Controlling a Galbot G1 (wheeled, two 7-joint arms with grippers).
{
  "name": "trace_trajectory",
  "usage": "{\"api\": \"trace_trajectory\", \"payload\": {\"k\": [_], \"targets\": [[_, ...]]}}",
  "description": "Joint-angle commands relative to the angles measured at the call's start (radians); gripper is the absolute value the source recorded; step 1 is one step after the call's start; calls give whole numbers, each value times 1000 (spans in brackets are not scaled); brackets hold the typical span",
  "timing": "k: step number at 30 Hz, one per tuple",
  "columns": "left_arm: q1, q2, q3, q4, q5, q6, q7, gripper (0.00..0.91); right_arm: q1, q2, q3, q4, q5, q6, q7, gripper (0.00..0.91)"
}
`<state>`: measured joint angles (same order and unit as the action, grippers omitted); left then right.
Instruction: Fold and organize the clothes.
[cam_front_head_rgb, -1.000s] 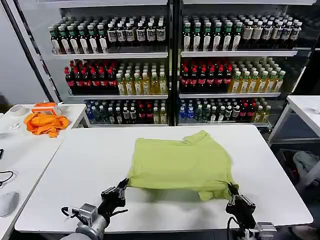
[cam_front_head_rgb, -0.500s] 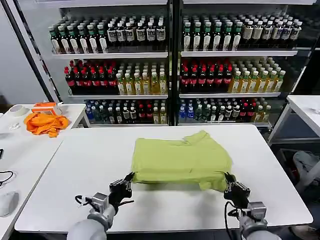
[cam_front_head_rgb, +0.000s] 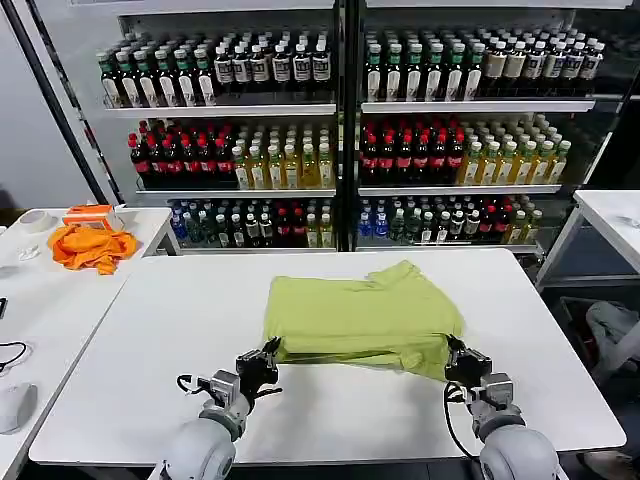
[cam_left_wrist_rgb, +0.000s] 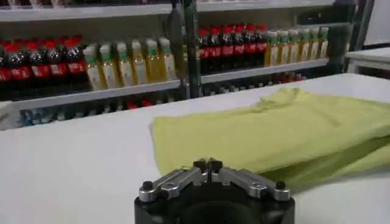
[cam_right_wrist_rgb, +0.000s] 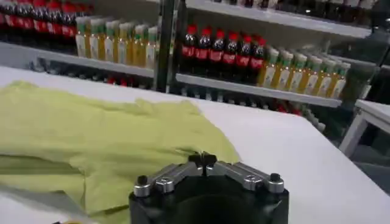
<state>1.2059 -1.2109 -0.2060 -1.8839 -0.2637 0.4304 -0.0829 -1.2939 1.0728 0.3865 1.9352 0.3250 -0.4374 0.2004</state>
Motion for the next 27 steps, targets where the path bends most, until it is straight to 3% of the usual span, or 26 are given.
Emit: {"api": "trace_trajectory", "payload": {"k": [1,7,14,24,25,26,27], "targets": [[-42,-13,18,50,22,-11,-18,907,43,-8,-29,-42,-6,-23,-2,907],[-22,-17,2,20,23,-27,-38,907,-26,8,14,33,-11,5,-3,907],[50,-13,-19,-40,4,-15,-38,907,-124,34,75,114,4,-17,24,907],[31,-41,17,24,-8,-8,-38,907,-177,83,121,82,46,-54,46,907],[23,-42,20,37,-9,-7,-39,846,-172,85,120,77,52,-58,47,907],[16,-41,22,45,-11,-8,-40,715,-164,86,118,68,60,-60,49,907],[1,-41,27,56,-13,-7,-41,715,-154,88,113,51,81,-68,55,907]]}}
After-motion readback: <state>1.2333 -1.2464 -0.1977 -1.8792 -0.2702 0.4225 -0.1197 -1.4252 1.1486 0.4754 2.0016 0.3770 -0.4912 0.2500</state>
